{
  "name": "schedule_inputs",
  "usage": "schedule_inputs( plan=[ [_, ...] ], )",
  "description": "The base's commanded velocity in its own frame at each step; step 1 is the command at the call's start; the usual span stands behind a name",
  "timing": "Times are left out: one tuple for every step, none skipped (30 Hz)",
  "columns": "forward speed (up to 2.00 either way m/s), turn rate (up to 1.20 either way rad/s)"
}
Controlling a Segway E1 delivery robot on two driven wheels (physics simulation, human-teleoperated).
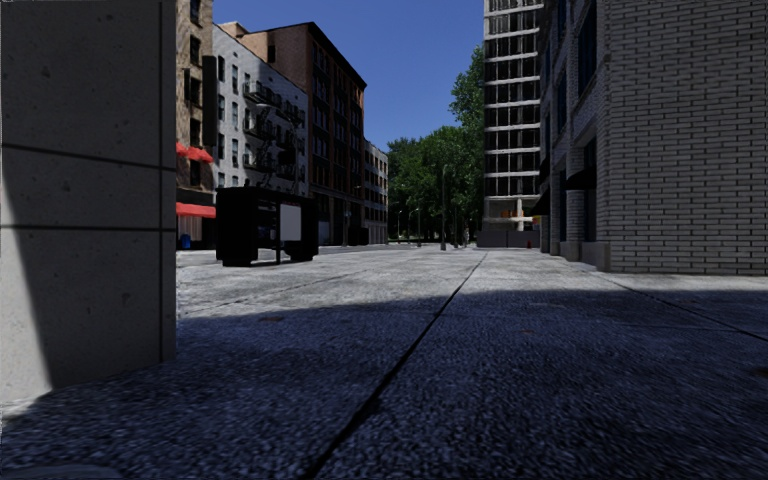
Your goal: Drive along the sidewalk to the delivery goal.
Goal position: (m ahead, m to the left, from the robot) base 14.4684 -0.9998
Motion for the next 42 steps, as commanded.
schedule_inputs(
  plan=[
    [2.00,0.00],
    [2.00,0.00],
    [2.00,0.00],
    [2.00,0.00],
    [2.00,0.00],
    [2.00,0.00],
    [2.00,0.00],
    [2.00,0.00],
    [2.00,0.00],
    [2.00,0.00],
    [2.00,0.00],
    [2.00,0.00],
    [2.00,0.00],
    [2.00,0.00],
    [2.00,0.00],
    [2.00,0.00],
    [2.00,0.00],
    [2.00,0.00],
    [2.00,0.00],
    [2.00,0.00],
    [2.00,0.00],
    [2.00,0.00],
    [2.00,0.00],
    [2.00,0.00],
    [2.00,0.00],
    [2.00,0.00],
    [2.00,0.00],
    [2.00,0.00],
    [2.00,0.00],
    [2.00,0.00],
    [2.00,0.00],
    [2.00,0.00],
    [2.00,0.00],
    [2.00,0.00],
    [2.00,0.00],
    [2.00,0.00],
    [2.00,0.00],
    [2.00,0.00],
    [2.00,0.00],
    [2.00,0.00],
    [2.00,0.00],
    [2.00,0.00]
  ],
)
